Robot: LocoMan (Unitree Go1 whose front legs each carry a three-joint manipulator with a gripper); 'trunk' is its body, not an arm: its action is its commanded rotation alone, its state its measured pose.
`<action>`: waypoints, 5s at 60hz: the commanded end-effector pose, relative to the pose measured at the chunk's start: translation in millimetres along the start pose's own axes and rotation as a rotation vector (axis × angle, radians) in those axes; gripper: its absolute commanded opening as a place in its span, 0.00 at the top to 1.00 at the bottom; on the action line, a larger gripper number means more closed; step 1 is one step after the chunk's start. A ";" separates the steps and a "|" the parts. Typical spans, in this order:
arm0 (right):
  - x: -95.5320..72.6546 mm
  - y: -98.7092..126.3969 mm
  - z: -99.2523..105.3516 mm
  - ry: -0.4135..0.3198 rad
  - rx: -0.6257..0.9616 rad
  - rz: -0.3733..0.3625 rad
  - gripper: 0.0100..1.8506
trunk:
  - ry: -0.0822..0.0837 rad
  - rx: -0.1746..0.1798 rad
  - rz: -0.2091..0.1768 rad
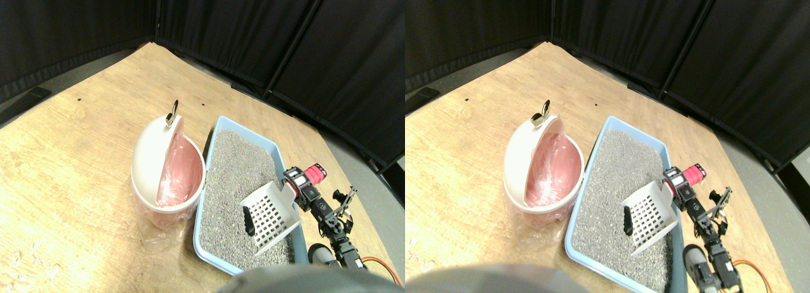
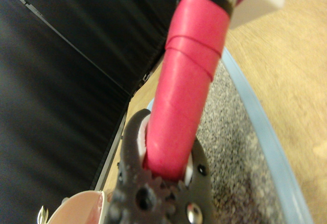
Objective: Scoop (unimanual)
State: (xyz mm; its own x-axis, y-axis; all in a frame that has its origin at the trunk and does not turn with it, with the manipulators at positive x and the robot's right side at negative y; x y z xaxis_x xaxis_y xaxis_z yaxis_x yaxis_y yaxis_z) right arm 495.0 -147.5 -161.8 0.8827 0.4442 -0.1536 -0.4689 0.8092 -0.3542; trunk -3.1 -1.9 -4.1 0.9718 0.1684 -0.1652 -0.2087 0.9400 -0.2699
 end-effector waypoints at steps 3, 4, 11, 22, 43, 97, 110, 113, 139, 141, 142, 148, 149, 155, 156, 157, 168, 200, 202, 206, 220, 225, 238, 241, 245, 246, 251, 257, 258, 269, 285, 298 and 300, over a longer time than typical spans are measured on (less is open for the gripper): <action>1.3 -16.3 15.7 -0.079 0.104 -0.088 0.97 | -0.011 -0.004 -0.004; 1.0 -17.3 16.9 -0.081 0.118 -0.096 0.97 | -0.011 -0.004 -0.004; -0.6 -26.6 23.9 -0.083 0.270 -0.184 0.97 | -0.023 0.000 -0.012; -5.2 -44.9 28.0 -0.109 0.370 -0.258 0.97 | -0.036 0.009 -0.021; -21.0 -62.6 23.8 -0.198 0.555 -0.310 0.97 | -0.082 0.034 -0.042; -14.9 -65.9 35.0 -0.211 0.704 -0.272 0.97 | -0.104 0.037 -0.028; -11.0 -62.4 40.3 -0.202 0.676 -0.266 0.97 | -0.104 0.010 0.018; -8.6 -61.1 44.8 -0.186 0.680 -0.253 0.97 | -0.104 0.004 0.029; 18.3 -49.7 75.9 -0.150 0.606 -0.107 0.97 | -0.112 -0.050 0.123; 21.4 -47.4 78.7 -0.145 0.587 -0.085 0.97 | -0.114 -0.054 0.130; 21.4 -47.4 78.7 -0.145 0.587 -0.085 0.97 | -0.114 -0.056 0.132; 30.8 -41.4 84.1 -0.138 0.581 -0.040 0.97 | -0.116 -0.069 0.155; 32.8 -40.2 85.2 -0.135 0.565 -0.030 0.97 | -0.116 -0.071 0.158; 40.1 -34.4 90.4 -0.119 0.541 -0.004 0.97 | -0.114 -0.084 0.178; 40.1 -34.4 90.4 -0.119 0.541 -0.004 0.97 | -0.114 -0.087 0.183; 41.2 -33.8 90.8 -0.114 0.539 0.001 0.97 | -0.114 -0.089 0.186; 54.7 -24.2 100.8 -0.094 0.530 0.066 0.97 | -0.113 -0.113 0.221; 85.4 -0.4 120.5 -0.028 0.379 0.157 0.97 | -0.106 -0.145 0.271; 86.8 1.2 121.7 -0.030 0.373 0.162 0.97 | -0.106 -0.146 0.274; 89.1 3.4 123.3 -0.039 0.354 0.176 0.97 | -0.106 -0.146 0.274; 87.3 4.7 125.1 -0.081 0.251 0.216 0.97 | -0.108 -0.158 0.276; 85.6 4.3 127.7 -0.075 0.256 0.211 0.97 | -0.110 -0.162 0.277; 81.2 8.7 139.7 -0.074 0.202 0.244 0.97 | -0.117 -0.170 0.289; 80.1 11.0 143.1 -0.068 0.194 0.250 0.97 | -0.117 -0.170 0.290; 80.2 13.7 145.7 -0.064 0.182 0.247 0.97 | -0.120 -0.173 0.293; 80.5 14.9 146.7 -0.064 0.175 0.247 0.97 | -0.120 -0.174 0.294; 82.2 19.3 147.5 -0.074 0.134 0.234 0.97 | -0.124 -0.179 0.301; 82.1 23.3 147.1 -0.078 0.096 0.227 0.97 | -0.122 -0.185 0.308; 82.4 24.3 146.9 -0.078 0.098 0.228 0.97 | -0.123 -0.187 0.310; 82.5 33.8 150.6 -0.079 0.082 0.209 0.97 | -0.127 -0.190 0.311; 82.2 50.3 152.9 -0.130 -0.001 0.184 0.94 | -0.132 -0.199 0.314; 79.1 63.7 154.5 -0.100 -0.092 0.136 0.82 | -0.134 -0.206 0.312; 79.8 64.6 154.6 -0.094 -0.091 0.132 0.83 | -0.133 -0.207 0.312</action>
State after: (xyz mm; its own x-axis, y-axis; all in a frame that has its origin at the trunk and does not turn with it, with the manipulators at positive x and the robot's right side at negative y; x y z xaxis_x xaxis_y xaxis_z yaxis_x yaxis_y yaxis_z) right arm 532.8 -10.0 -63.7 0.8144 0.5532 -0.1755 -0.5693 0.7029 -0.4264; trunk -4.2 -1.3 -2.8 0.9163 0.3776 -0.1336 -0.3992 0.8336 -0.3818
